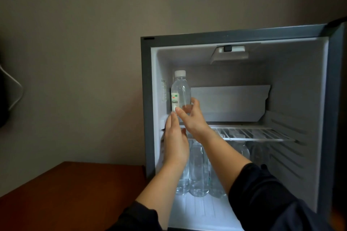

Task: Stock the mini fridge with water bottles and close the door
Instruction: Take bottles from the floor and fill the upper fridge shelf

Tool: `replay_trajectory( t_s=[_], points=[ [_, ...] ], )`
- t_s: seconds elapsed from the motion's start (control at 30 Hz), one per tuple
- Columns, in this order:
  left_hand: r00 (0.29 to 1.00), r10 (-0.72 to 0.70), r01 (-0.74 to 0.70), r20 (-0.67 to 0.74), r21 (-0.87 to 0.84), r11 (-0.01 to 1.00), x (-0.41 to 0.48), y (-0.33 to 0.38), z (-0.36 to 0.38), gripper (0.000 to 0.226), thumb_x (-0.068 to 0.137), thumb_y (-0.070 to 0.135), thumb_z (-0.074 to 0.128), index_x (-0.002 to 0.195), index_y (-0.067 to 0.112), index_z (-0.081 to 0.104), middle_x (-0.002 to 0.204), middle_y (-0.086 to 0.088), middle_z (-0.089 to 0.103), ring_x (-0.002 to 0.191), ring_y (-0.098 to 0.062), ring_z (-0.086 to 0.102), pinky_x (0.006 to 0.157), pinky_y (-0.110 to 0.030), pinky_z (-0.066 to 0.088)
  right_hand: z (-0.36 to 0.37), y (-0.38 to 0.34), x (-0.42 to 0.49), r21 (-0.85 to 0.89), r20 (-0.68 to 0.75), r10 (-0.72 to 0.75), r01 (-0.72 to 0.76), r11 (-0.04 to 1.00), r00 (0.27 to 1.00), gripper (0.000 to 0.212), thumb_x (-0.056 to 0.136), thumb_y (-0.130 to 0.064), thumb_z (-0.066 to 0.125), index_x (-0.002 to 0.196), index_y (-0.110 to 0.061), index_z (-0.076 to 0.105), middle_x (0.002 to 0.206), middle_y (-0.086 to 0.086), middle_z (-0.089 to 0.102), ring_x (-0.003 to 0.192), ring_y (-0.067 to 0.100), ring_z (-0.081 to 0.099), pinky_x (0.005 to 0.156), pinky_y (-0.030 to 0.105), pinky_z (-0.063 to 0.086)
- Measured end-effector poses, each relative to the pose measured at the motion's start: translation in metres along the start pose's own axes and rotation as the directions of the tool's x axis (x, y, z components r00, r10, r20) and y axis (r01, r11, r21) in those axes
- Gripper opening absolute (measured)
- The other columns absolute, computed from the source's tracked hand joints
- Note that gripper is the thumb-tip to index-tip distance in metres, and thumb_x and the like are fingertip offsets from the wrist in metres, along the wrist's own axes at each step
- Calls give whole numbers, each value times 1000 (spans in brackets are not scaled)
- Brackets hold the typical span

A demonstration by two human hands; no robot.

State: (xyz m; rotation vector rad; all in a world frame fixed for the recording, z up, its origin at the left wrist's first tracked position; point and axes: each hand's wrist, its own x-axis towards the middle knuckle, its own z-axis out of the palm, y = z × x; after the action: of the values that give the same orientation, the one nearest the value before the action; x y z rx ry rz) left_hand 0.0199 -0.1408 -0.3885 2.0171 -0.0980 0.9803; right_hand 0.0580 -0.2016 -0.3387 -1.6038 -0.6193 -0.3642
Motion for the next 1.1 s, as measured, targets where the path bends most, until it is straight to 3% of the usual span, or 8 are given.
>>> replay_trajectory(
  t_s=[0.17,0.3,0.43,0.6,0.7,0.83,0.93,1.1],
  points=[
    [996,-35,28,81,88,996,0,3,-5,62,97,9,39,150,18,7,158,4,8,143,-17,22,116,-32,25,-5,1,-7,-56,14,75,-74,996,997,55,93,-16,56,139,-7,28,124,6,53,117,24,55,98,33,46],
    [976,-16,-36,216,235,971,-10,-3,-18,63,98,11,38,150,17,3,159,4,2,145,-17,13,118,-38,21,-8,-2,-19,-77,-123,138,-148,986,983,59,92,-17,57,143,-8,28,143,14,42,132,27,43,108,37,38],
    [946,92,-159,311,196,968,-34,-9,-40,56,98,18,40,148,11,17,156,-3,17,144,-16,17,119,-31,17,-10,-2,-48,-157,-234,19,-57,986,972,35,92,-13,56,125,-5,50,115,9,58,113,24,56,90,25,43],
    [910,178,-258,375,175,950,-67,-15,-89,43,92,23,54,134,16,46,131,0,53,120,-11,51,101,-23,38,-2,-3,-89,-386,-1,-176,162,908,984,25,91,-12,57,114,-4,59,106,11,61,98,20,59,82,22,43],
    [900,55,-174,433,240,955,-83,-21,-128,27,92,24,54,117,19,58,101,4,63,91,-9,61,82,-22,46,11,-8,-114,-481,204,-176,256,839,963,26,92,-17,56,116,-8,60,109,8,61,100,18,58,89,28,47],
    [842,-178,-78,509,442,894,-109,-39,-180,24,92,27,54,112,15,61,91,5,63,78,-7,57,75,-19,44,39,-12,-151,-473,383,-123,309,825,916,15,91,-16,56,102,-8,64,95,4,66,90,19,61,85,31,48],
    [822,-320,31,471,525,851,-140,-58,-216,25,91,28,54,110,14,63,90,5,66,78,-6,58,76,-20,44,69,-9,-180,-409,436,-94,290,865,895,7,90,-14,58,89,-13,64,77,-5,62,76,15,58,78,29,46],
    [798,-496,220,342,601,769,-202,-82,-275,22,92,31,52,108,19,63,95,3,64,91,-15,60,83,-30,49,134,-9,-234,-337,570,-45,283,898,821,8,90,-18,58,86,-21,63,83,1,66,83,16,60,75,26,45]
  ],
)
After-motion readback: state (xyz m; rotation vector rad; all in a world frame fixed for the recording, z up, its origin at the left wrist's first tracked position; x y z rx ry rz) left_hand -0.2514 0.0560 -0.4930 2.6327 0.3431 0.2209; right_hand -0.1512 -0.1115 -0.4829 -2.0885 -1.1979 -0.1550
